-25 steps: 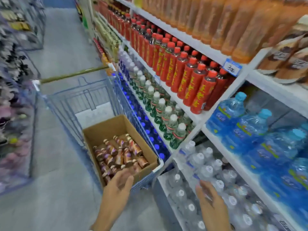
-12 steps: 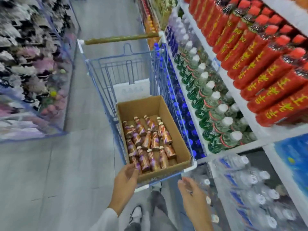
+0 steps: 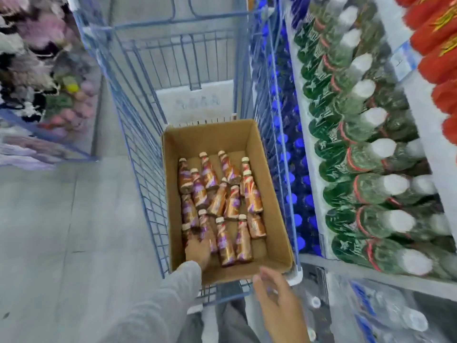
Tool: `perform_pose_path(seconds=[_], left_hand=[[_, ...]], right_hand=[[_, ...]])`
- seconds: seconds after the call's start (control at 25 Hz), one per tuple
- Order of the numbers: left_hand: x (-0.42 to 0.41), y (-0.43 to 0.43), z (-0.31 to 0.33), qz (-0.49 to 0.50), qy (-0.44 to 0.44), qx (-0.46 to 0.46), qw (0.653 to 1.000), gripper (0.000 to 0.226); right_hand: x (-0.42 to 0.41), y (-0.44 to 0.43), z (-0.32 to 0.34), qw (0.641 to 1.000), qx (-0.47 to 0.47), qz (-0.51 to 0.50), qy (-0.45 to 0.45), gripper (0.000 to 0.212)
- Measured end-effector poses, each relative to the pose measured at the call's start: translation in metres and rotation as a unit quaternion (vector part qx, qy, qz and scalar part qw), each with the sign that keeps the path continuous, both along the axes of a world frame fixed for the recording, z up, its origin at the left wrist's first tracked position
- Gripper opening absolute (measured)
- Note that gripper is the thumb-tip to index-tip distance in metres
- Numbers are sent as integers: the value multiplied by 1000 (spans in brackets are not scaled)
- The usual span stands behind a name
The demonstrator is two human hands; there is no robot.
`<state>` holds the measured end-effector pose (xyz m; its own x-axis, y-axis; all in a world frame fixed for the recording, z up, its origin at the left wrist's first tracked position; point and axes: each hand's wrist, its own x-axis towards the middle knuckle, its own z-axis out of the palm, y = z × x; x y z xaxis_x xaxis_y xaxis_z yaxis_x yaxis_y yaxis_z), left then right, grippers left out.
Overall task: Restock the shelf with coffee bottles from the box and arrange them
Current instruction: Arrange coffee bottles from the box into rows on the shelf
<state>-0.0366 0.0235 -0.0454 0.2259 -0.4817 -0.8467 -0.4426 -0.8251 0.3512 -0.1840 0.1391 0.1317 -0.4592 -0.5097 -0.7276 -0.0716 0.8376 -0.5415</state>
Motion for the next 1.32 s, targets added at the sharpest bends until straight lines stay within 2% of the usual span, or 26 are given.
perform_pose_path(seconds=[0.04,0.12,0.28,0.4,0.52,0.64,0.72,0.76,0.84,0.92,1.0,1.12,1.2,1.32], left_hand=[[-4,-7,-19,-5,-19,-1,1000,55],[-11,-19,-53,-76,-74,10,994,51],[-33,-30,-76,-262,-190,51,945,59],[-44,-34,-83,-305,-236,83,919,61],[-45,-33,-70,-245,-208,99,942,72],[-25,-27,-44,-105,-71,50,991,72],[-5,-19,-14,-36,4,6,999,67],[4,-16,2,-13,21,-13,1000,59],[18,-7,34,44,58,-34,997,47],[25,2,62,114,84,-38,989,43],[28,14,81,170,99,-47,979,40],[30,37,94,197,83,-64,975,38],[32,44,97,216,76,-66,971,41],[37,46,101,229,73,-62,969,41]], right_hand=[[-5,-7,-7,1000,11,6,-5,18],[-11,-17,-21,1000,17,18,-14,20],[-14,-32,-42,998,17,56,-24,20],[-17,-39,-56,995,42,84,-41,22],[-23,-52,-62,994,42,91,-43,16],[-26,-79,-76,988,65,135,-49,17],[-21,-101,-99,981,70,170,-63,13],[-15,-110,-115,978,76,188,-57,12],[-2,-121,-156,965,116,235,-21,26],[13,-124,-198,941,182,287,3,43],[30,-123,-232,924,230,305,-19,59],[50,-114,-266,885,264,378,60,73],[56,-110,-274,888,256,370,96,69],[55,-111,-263,926,242,287,39,70]])
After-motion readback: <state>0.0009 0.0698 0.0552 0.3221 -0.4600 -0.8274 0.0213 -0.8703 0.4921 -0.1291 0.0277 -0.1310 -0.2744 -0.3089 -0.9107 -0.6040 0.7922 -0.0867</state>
